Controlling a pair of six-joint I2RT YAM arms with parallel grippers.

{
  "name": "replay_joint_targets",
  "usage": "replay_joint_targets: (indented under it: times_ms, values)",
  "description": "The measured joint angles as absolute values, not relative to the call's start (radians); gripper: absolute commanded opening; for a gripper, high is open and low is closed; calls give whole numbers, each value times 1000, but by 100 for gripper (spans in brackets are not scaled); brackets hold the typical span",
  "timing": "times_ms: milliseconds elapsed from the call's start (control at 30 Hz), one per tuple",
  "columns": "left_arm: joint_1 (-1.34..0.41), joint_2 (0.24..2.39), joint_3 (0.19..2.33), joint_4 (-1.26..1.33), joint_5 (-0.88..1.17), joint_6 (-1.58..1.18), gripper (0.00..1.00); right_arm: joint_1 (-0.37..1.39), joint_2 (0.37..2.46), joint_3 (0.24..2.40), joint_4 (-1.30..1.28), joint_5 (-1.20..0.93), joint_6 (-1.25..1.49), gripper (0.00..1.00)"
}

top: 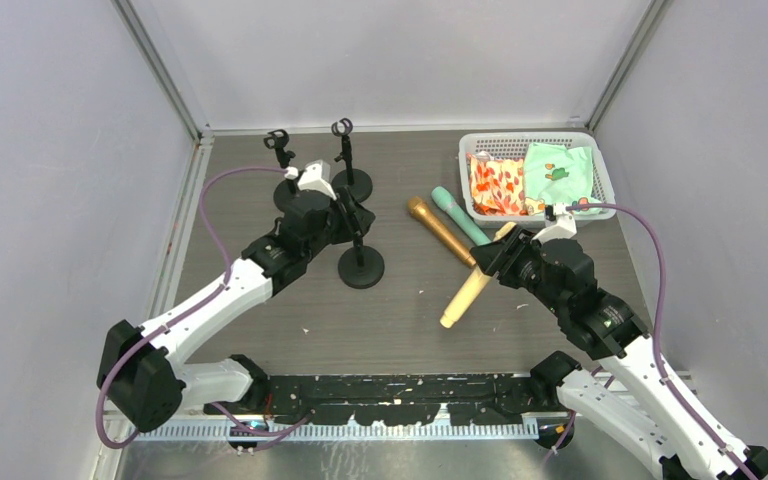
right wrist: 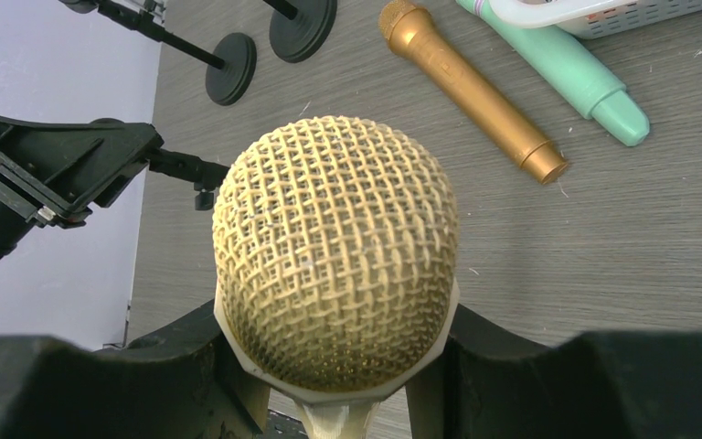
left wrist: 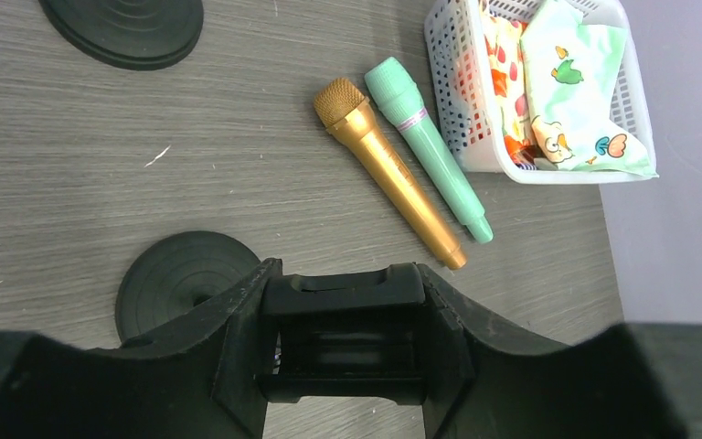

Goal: Attach the microphones to the stand

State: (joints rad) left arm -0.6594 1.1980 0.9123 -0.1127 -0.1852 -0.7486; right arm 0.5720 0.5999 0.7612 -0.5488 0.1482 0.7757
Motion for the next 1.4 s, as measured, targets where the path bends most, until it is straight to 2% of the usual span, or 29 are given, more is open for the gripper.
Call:
replay_joint_targets:
  times_ms: [233, 367, 533, 833, 1167, 1300, 1400]
  values:
    - [-634, 1198, 913, -113, -136, -717, 80, 572, 600, 761, -549, 149, 773, 11]
    - [-626, 1198, 932, -138, -130, -693, 90, 572, 604, 772, -551, 157, 770, 10]
    - [-616, 1177, 999, -188, -130, -642, 92, 572, 625, 807, -546, 187, 768, 6]
    - [-614, 1021, 1093, -267, -80, -502, 92, 572, 694, 868, -467, 241, 771, 7]
    - [-613, 908, 1100, -277, 107, -390, 91, 572, 846, 941, -217, 213, 789, 1]
    - [-613, 906, 1090, -288, 109, -377, 91, 597, 904, 956, -67, 219, 785, 1]
    - [-613, 885, 1046, -282, 77, -377, 92, 679, 928, 955, 28, 286, 746, 1]
